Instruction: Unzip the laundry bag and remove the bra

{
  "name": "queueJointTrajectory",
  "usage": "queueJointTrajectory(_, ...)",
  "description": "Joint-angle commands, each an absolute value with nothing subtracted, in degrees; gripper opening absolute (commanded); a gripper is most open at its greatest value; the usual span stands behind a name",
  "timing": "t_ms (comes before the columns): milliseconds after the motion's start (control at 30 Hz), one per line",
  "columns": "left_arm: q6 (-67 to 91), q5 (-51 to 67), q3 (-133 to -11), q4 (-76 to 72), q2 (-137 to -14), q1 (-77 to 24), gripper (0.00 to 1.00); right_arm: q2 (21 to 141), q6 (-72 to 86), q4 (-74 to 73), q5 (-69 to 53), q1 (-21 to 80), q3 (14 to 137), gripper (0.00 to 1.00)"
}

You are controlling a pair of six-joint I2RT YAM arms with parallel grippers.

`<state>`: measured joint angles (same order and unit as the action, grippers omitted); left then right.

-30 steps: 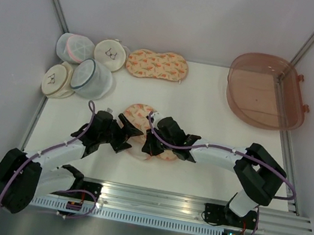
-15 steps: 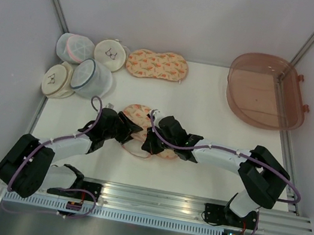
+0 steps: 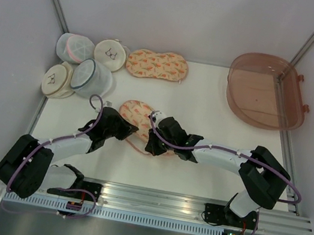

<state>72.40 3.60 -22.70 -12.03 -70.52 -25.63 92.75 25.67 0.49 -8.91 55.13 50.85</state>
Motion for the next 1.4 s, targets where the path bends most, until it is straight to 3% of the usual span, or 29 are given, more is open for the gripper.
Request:
queueJointTrajectory(0, 69.2, -4.7, -26.1, -10.5, -70.0, -25.0, 0.02, 90.0, 24.7, -3.8, -8.3, 55.5, 52.2, 0.00)
queueJointTrajectory(333, 56.5, 1.7, -33.2, -9.8, -78.0, -18.7, 0.02, 88.4, 23.5, -8.7, -5.7, 55.5, 49.3, 0.01)
queueJointTrajectory(600, 42.9, 15.6, -43.6, -3.3, -88.1, -13.4, 0.02, 96.3, 24.5, -18.3, 10.3, 55.5, 52.7, 0.01)
queueJointTrajectory(1033, 21.3, 17.8, -58.8, 11.9, -100.4, -13.1, 0.02, 98.9, 24.3, -23.7, 32.5, 53.2, 56.0, 0.00)
queueJointTrajectory(1233, 16.9, 32.7, -64.2, 11.1, -106.3, -13.1, 0.03, 98.0, 22.5, -24.2, 36.2, 51.7, 56.7, 0.00)
queueJointTrajectory(1267, 17.0, 33.7, -64.3, 10.6, -106.8, -13.2, 0.07, 97.8, 22.2, -24.0, 36.1, 51.5, 56.5, 0.01)
queueJointTrajectory(1300, 18.3, 33.7, -64.2, 10.1, -106.8, -13.2, 0.26, 97.6, 22.1, -23.9, 35.9, 51.5, 56.4, 0.00)
queueJointTrajectory(1367, 19.4, 32.2, -63.5, 9.1, -105.7, -13.3, 0.48, 96.5, 22.1, -23.6, 35.9, 51.4, 55.7, 0.00)
